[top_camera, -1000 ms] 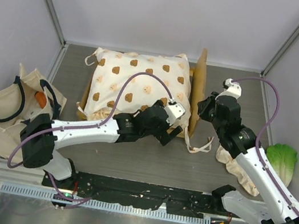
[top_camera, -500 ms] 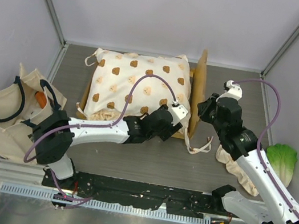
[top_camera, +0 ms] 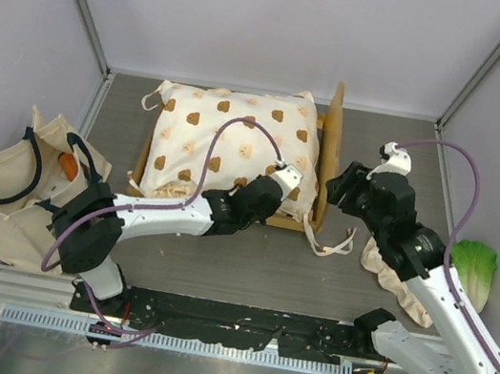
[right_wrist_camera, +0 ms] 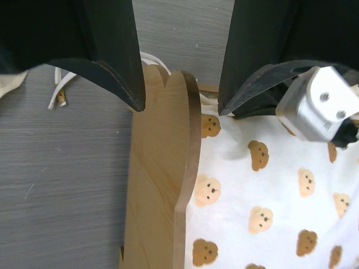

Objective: Set up the pet bed

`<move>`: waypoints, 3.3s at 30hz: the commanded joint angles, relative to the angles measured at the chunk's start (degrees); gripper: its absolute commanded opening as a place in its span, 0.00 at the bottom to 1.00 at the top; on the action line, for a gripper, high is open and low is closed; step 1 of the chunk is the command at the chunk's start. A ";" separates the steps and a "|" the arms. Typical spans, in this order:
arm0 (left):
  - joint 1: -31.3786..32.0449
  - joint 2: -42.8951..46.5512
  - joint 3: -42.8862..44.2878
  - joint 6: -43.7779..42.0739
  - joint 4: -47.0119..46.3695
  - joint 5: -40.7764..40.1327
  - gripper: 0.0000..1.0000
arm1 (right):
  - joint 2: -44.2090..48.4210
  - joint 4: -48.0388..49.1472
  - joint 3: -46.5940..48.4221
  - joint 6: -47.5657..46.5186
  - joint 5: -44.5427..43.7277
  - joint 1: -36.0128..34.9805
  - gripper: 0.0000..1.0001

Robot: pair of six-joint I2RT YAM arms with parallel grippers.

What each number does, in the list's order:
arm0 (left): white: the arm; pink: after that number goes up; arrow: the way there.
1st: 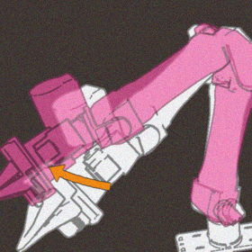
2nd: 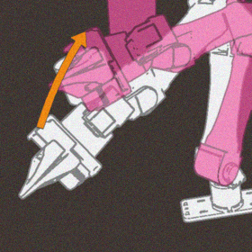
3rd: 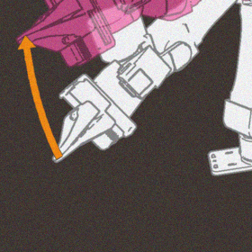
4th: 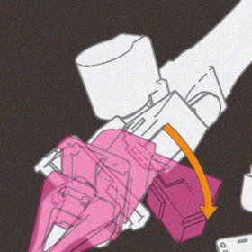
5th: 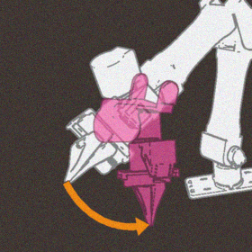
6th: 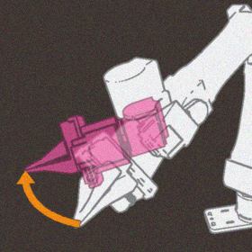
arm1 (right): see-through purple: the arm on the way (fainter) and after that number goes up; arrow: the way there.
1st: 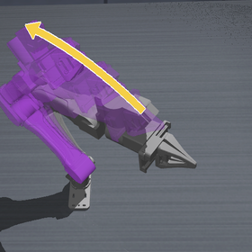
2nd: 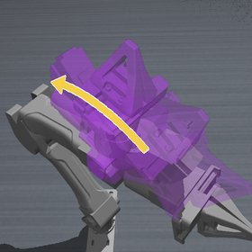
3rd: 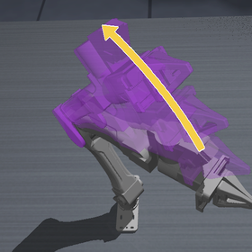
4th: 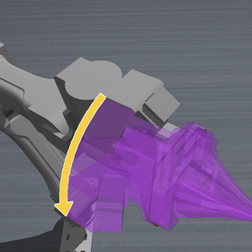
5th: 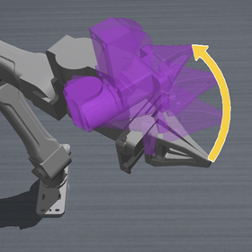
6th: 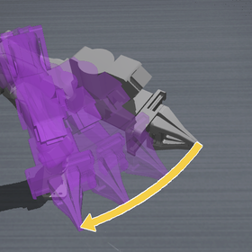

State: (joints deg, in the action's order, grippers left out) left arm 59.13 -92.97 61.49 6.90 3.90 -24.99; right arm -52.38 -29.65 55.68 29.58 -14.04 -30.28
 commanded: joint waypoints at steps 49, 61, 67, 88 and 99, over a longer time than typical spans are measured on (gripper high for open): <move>-16.16 11.85 0.91 11.74 4.80 19.89 0.00 | -19.95 23.06 -14.99 4.08 -16.28 -25.26 0.28; -16.59 12.99 0.64 11.56 5.33 21.21 0.00 | -21.54 18.66 -15.34 6.45 -22.69 -25.26 0.27; -16.68 12.81 0.73 11.47 5.68 23.06 0.00 | -19.96 22.26 -15.25 2.94 -15.96 -25.26 0.01; -18.62 12.37 3.02 12.35 7.61 26.57 0.00 | -18.63 25.52 0.92 8.38 20.81 -25.35 0.01; -19.41 13.25 2.14 12.44 8.40 28.16 0.00 | -25.14 26.40 -1.63 11.56 24.50 -25.61 0.34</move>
State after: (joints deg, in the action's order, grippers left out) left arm 40.53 -82.11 62.41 19.14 13.21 1.85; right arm -77.47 -7.94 53.65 41.12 5.32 -55.18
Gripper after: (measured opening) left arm 0.010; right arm 0.296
